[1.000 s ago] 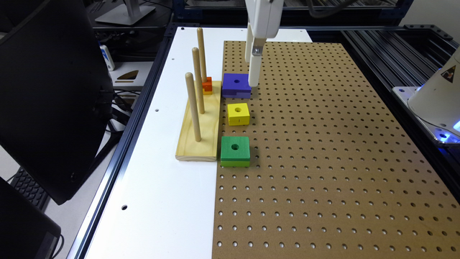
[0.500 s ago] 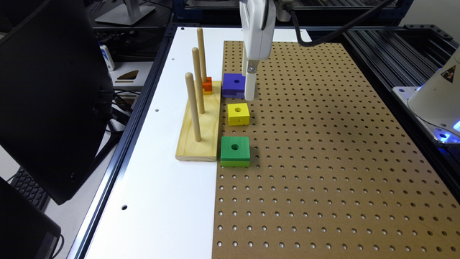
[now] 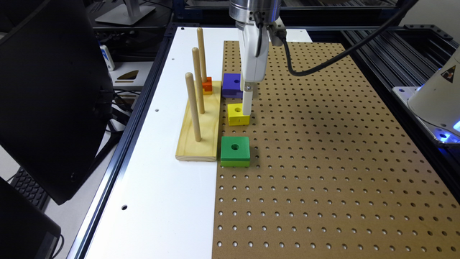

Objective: Pick up yellow block.

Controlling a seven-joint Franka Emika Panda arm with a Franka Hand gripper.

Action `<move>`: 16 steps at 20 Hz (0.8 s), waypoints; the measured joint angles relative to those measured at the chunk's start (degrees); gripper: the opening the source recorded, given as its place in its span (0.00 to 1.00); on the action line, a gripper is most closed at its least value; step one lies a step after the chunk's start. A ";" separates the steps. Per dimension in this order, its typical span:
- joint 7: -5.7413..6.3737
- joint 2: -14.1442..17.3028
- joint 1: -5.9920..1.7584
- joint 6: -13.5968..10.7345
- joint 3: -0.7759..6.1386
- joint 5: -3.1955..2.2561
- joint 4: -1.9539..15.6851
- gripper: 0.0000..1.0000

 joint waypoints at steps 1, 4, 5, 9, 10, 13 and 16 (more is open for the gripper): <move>0.00 0.00 -0.01 0.00 0.00 0.00 0.02 1.00; 0.00 0.00 -0.02 0.00 0.00 0.00 0.06 1.00; 0.00 0.00 -0.02 0.00 0.00 0.00 0.07 1.00; 0.00 0.22 -0.03 0.00 0.00 0.00 0.08 1.00; 0.00 0.50 -0.04 0.13 0.00 0.00 0.08 1.00; 0.00 1.34 -0.06 0.80 0.00 0.00 0.08 1.00; 0.00 2.31 -0.12 1.72 0.00 0.00 0.08 1.00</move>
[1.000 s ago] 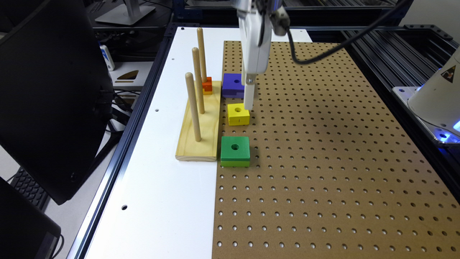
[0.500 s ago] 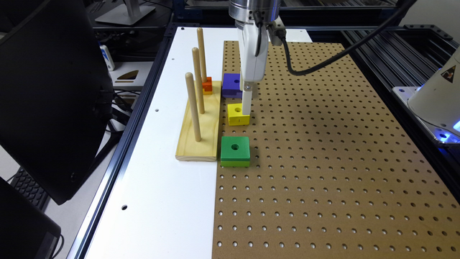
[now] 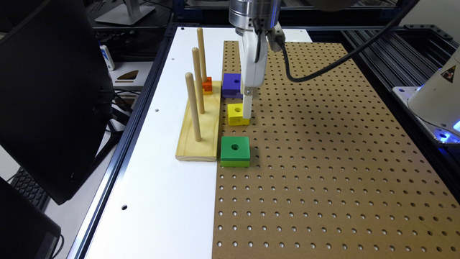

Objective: Pick up yellow block.

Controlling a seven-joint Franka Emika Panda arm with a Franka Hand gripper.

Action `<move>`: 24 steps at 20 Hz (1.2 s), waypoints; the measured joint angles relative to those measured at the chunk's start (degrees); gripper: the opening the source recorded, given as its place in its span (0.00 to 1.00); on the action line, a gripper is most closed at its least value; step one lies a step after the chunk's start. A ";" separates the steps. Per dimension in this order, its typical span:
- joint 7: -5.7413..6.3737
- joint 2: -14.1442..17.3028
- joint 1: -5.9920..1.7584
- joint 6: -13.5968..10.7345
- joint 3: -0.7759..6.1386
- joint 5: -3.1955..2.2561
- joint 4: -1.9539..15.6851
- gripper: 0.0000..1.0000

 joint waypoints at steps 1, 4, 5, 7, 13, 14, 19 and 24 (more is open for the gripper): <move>0.00 0.28 -0.02 0.33 -0.01 0.00 0.00 1.00; 0.00 0.56 -0.04 0.91 -0.07 0.00 0.04 1.00; 0.00 0.58 -0.03 0.94 -0.07 0.00 0.25 1.00; 0.00 1.04 -0.01 0.94 -0.05 0.00 1.29 1.00; 0.00 3.63 0.00 0.94 -0.01 0.00 3.89 1.00; 0.00 3.91 0.00 0.95 -0.01 0.00 3.94 1.00; 0.00 5.84 0.00 1.71 -0.01 -0.02 4.54 1.00; 0.00 6.07 0.00 1.72 -0.01 -0.02 4.79 1.00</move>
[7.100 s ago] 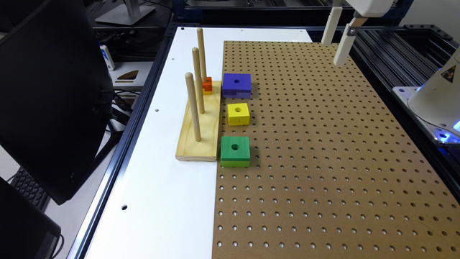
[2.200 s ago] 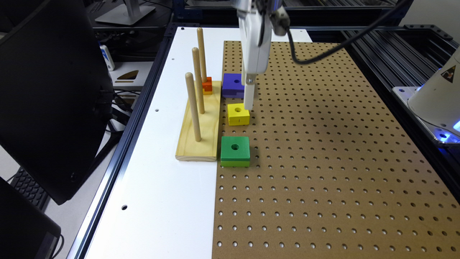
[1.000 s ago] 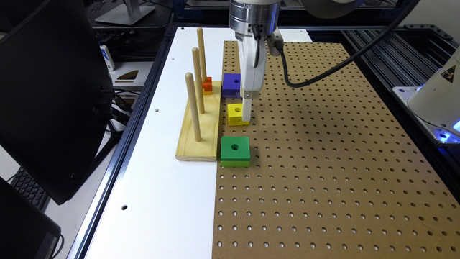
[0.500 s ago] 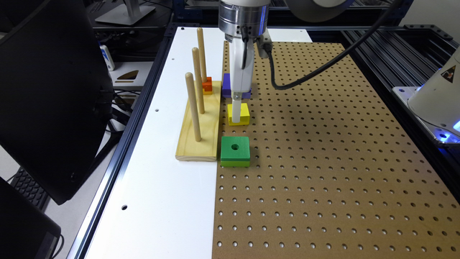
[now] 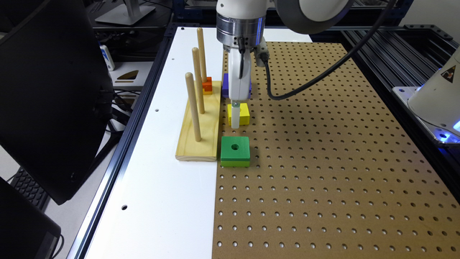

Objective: Pick up yellow block.

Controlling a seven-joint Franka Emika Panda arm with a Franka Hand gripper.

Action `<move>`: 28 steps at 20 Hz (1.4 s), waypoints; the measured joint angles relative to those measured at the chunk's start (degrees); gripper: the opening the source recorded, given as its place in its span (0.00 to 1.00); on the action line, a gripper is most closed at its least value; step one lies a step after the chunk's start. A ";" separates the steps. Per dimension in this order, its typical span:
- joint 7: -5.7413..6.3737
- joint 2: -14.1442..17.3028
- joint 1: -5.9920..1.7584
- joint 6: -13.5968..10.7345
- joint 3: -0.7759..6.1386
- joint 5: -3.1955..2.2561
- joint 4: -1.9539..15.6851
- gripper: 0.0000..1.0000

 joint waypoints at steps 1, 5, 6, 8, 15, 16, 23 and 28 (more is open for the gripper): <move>0.00 0.00 0.00 0.00 0.00 0.00 0.01 1.00; 0.00 0.01 0.00 0.00 0.00 0.00 0.04 1.00; 0.00 0.04 0.00 0.00 0.00 0.00 0.05 1.00; 0.00 0.63 0.00 0.26 0.00 0.00 0.06 1.00; 0.01 2.42 -0.02 2.11 -0.01 -0.09 0.33 0.00; 0.01 2.42 -0.02 2.11 -0.01 -0.09 0.33 0.00; 0.01 2.41 -0.02 2.09 -0.02 -0.09 0.33 0.00; 0.01 2.39 -0.03 2.06 -0.04 -0.09 0.33 0.00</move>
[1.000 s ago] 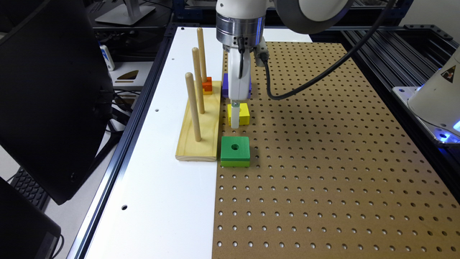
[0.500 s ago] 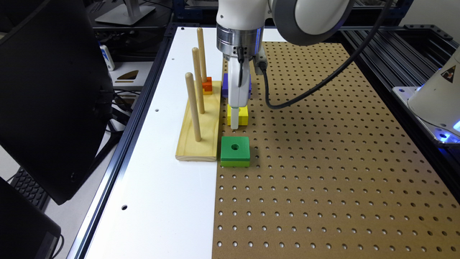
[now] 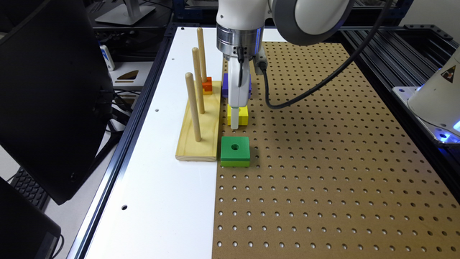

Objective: Pick up yellow block.

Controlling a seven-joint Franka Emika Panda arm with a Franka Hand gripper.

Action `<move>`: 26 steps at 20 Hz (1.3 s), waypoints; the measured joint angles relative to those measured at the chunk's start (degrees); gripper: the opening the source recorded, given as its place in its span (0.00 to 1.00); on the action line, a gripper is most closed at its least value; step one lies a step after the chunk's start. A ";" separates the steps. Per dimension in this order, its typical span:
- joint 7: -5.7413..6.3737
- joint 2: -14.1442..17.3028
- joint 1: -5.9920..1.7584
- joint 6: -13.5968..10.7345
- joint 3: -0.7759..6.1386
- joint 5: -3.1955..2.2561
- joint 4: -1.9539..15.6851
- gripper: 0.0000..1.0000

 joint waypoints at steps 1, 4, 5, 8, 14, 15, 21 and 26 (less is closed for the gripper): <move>0.00 -0.02 0.00 -0.01 -0.04 0.00 0.00 0.00; 0.00 -0.76 -0.01 -0.48 -0.10 0.00 -0.01 0.00; 0.00 -1.28 -0.01 -0.91 -0.11 0.00 -0.02 0.00; 0.00 -3.04 -0.01 -2.66 -0.11 0.00 -0.07 0.00; 0.00 -4.18 -0.01 -3.67 -0.10 0.00 -0.16 0.00; 0.00 -4.85 -0.01 -4.13 -0.10 0.00 -0.14 0.00; 0.00 -10.89 -0.01 -10.40 -0.08 0.00 -0.24 0.00; 0.00 -11.60 -0.01 -10.82 -0.07 0.00 -0.27 0.00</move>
